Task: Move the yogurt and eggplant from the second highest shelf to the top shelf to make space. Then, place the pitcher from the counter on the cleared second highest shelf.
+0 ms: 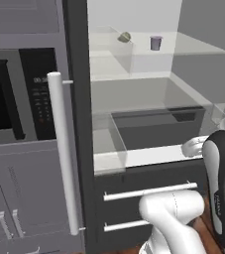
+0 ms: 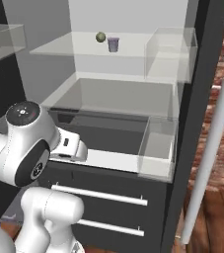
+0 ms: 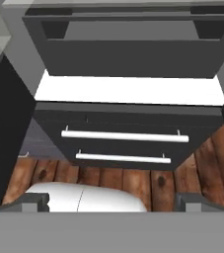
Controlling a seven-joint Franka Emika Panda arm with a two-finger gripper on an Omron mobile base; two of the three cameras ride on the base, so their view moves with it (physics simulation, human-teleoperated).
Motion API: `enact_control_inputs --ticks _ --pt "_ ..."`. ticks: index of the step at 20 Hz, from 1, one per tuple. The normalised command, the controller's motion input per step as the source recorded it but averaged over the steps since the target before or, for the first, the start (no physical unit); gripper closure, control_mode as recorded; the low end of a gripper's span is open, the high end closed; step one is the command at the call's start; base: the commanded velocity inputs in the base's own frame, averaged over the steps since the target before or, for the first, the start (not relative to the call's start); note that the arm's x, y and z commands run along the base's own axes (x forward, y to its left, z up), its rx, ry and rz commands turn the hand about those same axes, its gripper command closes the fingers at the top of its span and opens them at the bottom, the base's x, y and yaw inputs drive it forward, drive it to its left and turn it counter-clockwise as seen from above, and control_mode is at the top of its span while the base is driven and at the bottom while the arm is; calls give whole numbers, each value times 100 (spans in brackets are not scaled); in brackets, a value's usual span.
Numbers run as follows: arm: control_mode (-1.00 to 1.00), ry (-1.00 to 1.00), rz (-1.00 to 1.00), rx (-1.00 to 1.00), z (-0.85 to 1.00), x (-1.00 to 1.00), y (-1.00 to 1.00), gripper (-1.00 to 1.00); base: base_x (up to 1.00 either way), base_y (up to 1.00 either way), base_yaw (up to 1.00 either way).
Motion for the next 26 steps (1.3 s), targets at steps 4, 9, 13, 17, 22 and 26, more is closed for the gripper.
enact_control_inputs --ticks 4,9,13,17,22,26 --pt "100 0 0 0 0 0 0 -100 -100 -8 24" --pt "100 0 0 0 0 0 0 -100 -96 1 38" --pt "100 0 0 0 0 0 0 -100 -60 22 38" --pt "100 0 0 0 0 0 0 -100 -38 24 38" --pt "100 0 0 0 0 0 0 -100 -31 19 40" --pt "100 0 0 0 0 0 0 -100 -13 24 45"
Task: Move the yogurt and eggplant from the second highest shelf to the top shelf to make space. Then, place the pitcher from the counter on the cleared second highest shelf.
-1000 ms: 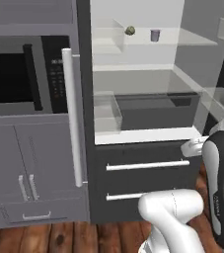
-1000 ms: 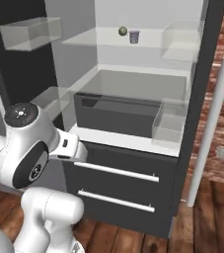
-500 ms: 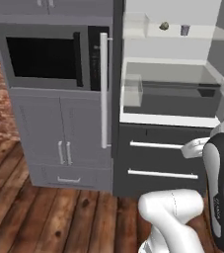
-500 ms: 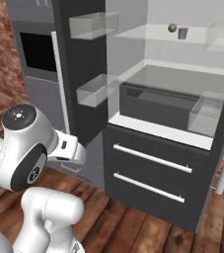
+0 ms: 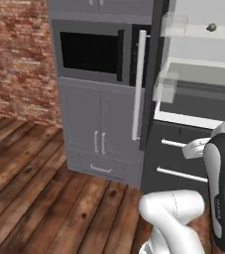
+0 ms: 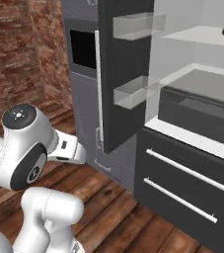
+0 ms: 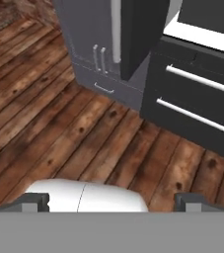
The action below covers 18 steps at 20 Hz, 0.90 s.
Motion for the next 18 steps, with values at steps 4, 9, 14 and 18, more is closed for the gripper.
enact_control_inputs --ticks 4,9,14,18 --pt "100 0 0 0 0 0 0 -100 0 34 52" --pt "100 0 0 0 0 0 0 -100 0 62 62" --pt "100 0 0 0 0 0 0 -100 2 71 76" --pt "100 0 0 0 0 0 0 -100 13 52 79"
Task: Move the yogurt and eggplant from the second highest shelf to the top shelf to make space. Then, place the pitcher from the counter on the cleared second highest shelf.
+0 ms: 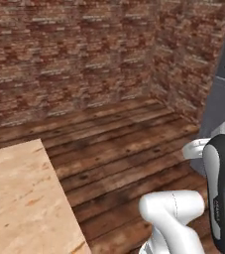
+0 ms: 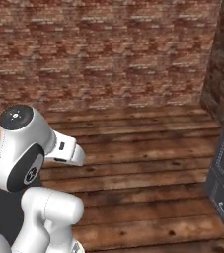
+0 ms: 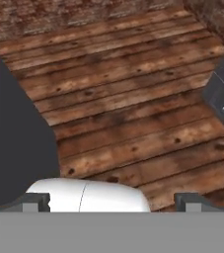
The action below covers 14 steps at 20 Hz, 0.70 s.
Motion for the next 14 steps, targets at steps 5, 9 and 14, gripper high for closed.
enact_control_inputs --ticks 5,9,14 --pt "100 0 0 0 0 0 0 -100 26 32 80" --pt "100 0 0 0 0 0 0 -100 30 2 81" --pt "100 0 0 0 0 0 0 -100 1 -14 78"
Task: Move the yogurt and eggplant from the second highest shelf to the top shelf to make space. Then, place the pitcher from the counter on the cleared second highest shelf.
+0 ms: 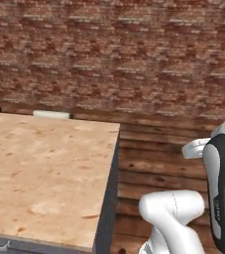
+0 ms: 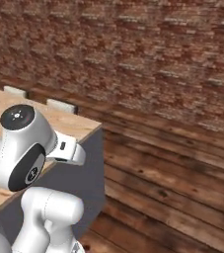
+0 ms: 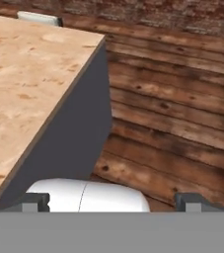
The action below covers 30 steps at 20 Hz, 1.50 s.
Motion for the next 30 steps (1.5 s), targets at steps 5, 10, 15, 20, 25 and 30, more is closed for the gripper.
enact_control_inputs --ticks 5,10,15,20,25,30 --pt "100 0 0 0 0 0 0 -100 0 -10 81" --pt "100 0 0 0 0 0 0 -100 -1 0 85" --pt "100 0 0 0 0 0 0 -100 -4 10 82" --pt "100 0 0 0 0 0 0 -100 0 53 75" --pt "100 0 0 0 0 0 0 -100 2 93 68" --pt "100 0 0 0 0 0 0 -100 19 79 68"
